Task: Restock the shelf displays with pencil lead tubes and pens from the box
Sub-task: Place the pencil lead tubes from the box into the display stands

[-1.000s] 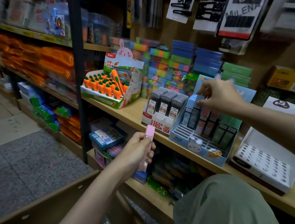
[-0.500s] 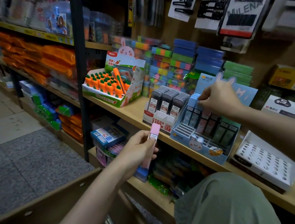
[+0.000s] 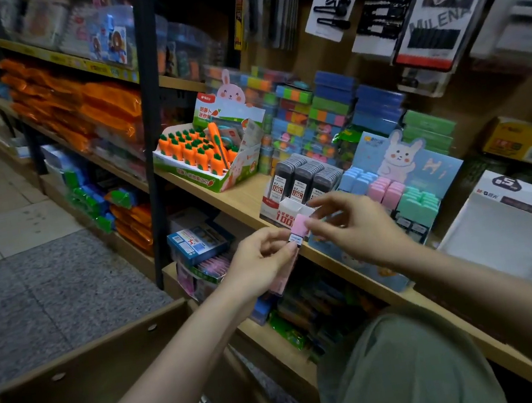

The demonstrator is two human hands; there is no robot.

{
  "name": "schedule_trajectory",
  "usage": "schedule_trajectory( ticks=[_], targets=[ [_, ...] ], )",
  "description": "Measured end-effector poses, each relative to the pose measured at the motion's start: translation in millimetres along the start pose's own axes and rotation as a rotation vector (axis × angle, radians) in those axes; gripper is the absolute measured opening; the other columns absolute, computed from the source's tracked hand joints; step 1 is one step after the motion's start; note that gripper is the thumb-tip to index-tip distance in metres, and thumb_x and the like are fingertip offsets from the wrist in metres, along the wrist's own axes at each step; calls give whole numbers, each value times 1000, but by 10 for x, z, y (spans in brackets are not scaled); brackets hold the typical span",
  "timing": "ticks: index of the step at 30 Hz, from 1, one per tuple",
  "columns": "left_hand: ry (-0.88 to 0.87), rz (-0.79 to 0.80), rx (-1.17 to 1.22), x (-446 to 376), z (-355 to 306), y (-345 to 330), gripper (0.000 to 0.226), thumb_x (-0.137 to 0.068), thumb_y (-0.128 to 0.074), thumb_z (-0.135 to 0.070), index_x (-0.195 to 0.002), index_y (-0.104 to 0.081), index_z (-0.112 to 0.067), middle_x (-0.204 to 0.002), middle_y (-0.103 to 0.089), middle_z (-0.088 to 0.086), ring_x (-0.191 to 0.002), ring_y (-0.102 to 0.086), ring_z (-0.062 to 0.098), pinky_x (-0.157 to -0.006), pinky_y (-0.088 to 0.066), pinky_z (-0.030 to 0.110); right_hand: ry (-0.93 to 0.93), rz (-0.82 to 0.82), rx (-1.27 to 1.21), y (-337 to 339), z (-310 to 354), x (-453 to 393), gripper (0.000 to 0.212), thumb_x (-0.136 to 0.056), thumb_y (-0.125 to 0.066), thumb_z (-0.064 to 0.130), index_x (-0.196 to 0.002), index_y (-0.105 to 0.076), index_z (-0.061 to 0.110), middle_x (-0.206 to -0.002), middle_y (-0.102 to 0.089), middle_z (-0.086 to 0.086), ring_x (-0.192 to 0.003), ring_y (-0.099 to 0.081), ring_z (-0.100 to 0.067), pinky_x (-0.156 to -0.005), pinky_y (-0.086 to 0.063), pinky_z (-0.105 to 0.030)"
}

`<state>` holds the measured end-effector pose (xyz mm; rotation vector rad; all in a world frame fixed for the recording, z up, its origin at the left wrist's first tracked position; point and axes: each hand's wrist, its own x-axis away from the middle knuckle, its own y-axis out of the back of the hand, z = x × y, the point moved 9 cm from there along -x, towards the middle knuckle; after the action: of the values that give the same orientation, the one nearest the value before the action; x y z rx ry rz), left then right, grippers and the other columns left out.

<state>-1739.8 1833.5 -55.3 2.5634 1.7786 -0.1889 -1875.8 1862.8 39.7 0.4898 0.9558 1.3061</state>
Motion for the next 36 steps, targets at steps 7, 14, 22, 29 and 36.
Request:
schedule_trajectory(
  ticks=[7,14,22,29,36],
  targets=[
    [-37,26,15,66,-34,-62,15,-91,-65,-15,-106,-64,-17,-100,-71,4,-95,-67,15,-80,-53,28,-4,-14,-79,30,117,86,24,-78,-80,19,-94,-67,31,-88,-72,9,-76,-70,-1,-74,-61,-30],
    [-346,8,-624,161,-202,-217,30,-93,-60,-32,-123,-54,-27,-121,-44,-10,-115,-48,7,-100,-45,32,-47,-231,51,1341,-191,62,24,-74,-83,22,-93,-69,28,-86,-72,7,-76,-72,-9,-75,-59,-32],
    [-551,145,-1004,127,-73,-997,51,-97,-49,-43,-144,-32,-38,-155,-12,-8,-147,-6,14,-120,-18,41,-7,-290,272,1370,-449,45,20,-80,-79,21,-96,-68,20,-83,-66,7,-74,-63,1,-62,-47,-11],
    [-490,162,-1141,-81,77,-1106,51,-99,-42,-48,-146,-23,-46,-157,-16,-4,-147,-6,16,-120,-12,42,107,-233,398,1124,-444,-65,20,-81,-74,18,-100,-69,13,-88,-72,-4,-80,-68,-18,-76,-57,-40],
    [-484,140,-1113,-94,151,-1077,55,-98,-47,-45,-146,-21,-49,-158,-15,-7,-148,-3,12,-118,-18,43,105,-224,370,1074,-527,-111,18,-81,-74,20,-98,-69,16,-87,-71,-1,-80,-66,-16,-74,-57,-40]
  ],
)
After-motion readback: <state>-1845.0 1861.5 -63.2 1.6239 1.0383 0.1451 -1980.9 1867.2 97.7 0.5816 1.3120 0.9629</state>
